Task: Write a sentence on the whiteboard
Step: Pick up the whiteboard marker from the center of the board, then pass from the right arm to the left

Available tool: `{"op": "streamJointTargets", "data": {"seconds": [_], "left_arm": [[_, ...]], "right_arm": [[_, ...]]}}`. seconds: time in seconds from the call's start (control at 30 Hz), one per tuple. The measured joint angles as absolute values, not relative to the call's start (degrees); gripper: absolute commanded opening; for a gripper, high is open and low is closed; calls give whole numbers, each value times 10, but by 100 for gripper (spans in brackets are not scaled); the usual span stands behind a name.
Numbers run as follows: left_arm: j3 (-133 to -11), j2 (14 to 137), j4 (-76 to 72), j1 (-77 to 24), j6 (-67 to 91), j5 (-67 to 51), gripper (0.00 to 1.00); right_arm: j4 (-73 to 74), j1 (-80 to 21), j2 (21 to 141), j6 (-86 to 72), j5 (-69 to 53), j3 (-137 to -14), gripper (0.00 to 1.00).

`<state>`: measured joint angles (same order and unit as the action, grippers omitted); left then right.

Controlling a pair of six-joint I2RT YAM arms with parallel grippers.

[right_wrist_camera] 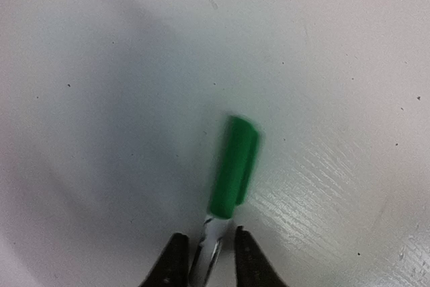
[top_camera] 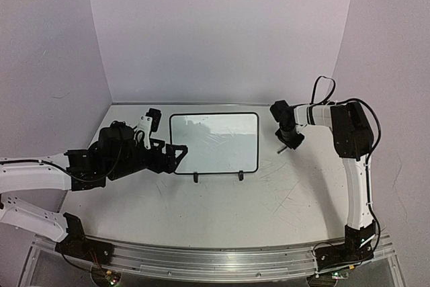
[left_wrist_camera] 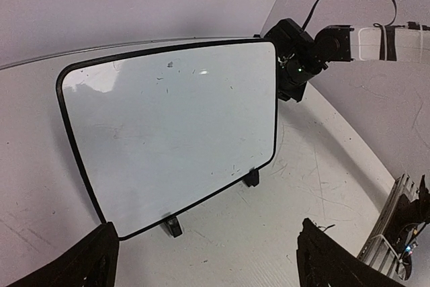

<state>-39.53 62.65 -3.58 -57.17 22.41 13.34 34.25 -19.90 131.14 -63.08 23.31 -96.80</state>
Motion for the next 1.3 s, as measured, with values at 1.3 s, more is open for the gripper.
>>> {"op": "streamJointTargets", "data": {"seconds": [1.3], "left_arm": [[-693,958,-7,-478,395,-397,73]], "right_arm": [[115,-434,750,93,-310,-579,0]]}}
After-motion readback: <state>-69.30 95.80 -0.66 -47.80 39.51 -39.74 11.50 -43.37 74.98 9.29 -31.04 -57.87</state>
